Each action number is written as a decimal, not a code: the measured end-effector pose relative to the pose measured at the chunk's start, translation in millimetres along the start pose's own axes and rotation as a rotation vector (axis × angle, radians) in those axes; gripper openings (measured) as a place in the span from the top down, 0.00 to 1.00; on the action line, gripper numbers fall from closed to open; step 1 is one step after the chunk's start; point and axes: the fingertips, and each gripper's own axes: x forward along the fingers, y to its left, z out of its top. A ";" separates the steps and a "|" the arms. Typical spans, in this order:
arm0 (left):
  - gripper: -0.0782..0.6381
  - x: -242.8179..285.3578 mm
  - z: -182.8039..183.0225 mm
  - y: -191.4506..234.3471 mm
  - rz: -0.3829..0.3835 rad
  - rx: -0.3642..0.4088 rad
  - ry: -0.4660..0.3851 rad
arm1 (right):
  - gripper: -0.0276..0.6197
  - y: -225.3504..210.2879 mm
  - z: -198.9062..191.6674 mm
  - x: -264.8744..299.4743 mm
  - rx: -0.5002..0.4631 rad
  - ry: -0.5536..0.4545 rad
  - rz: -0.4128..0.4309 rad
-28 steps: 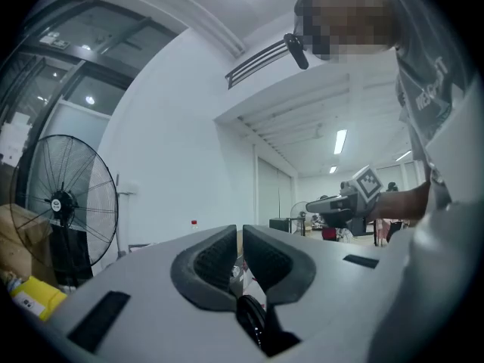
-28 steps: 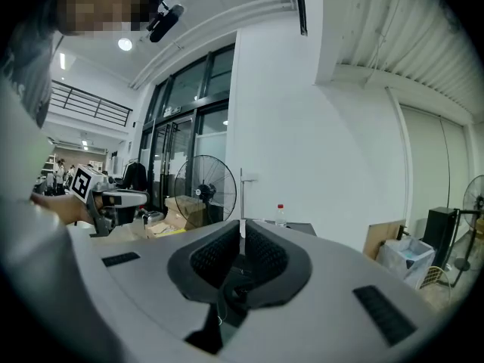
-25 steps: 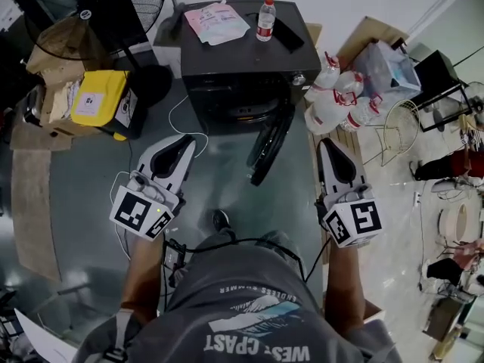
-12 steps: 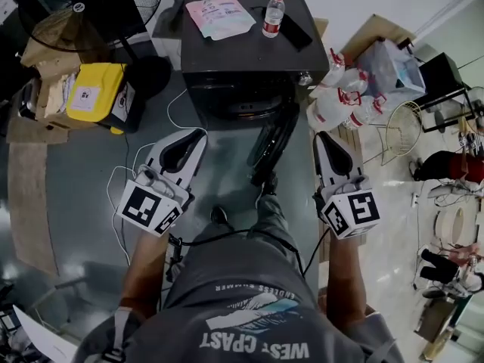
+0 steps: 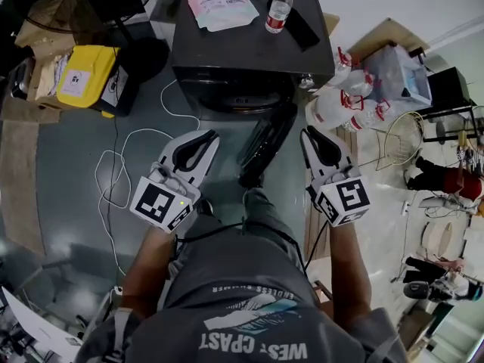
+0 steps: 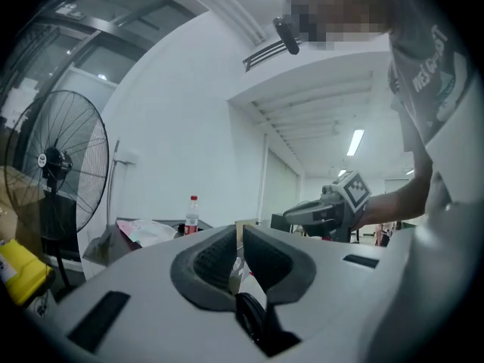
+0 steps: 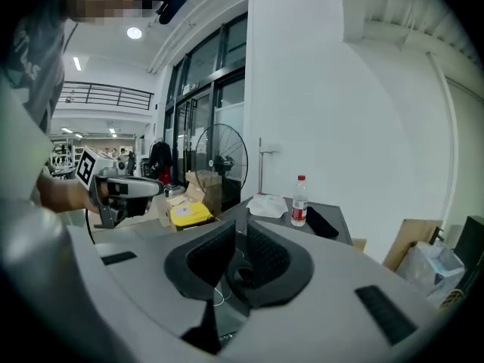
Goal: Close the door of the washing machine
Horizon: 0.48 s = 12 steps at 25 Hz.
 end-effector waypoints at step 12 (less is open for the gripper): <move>0.83 80.4 -125.1 -13.6 -0.010 -0.100 0.138 | 0.80 -24.5 -113.1 74.1 -0.179 0.244 0.297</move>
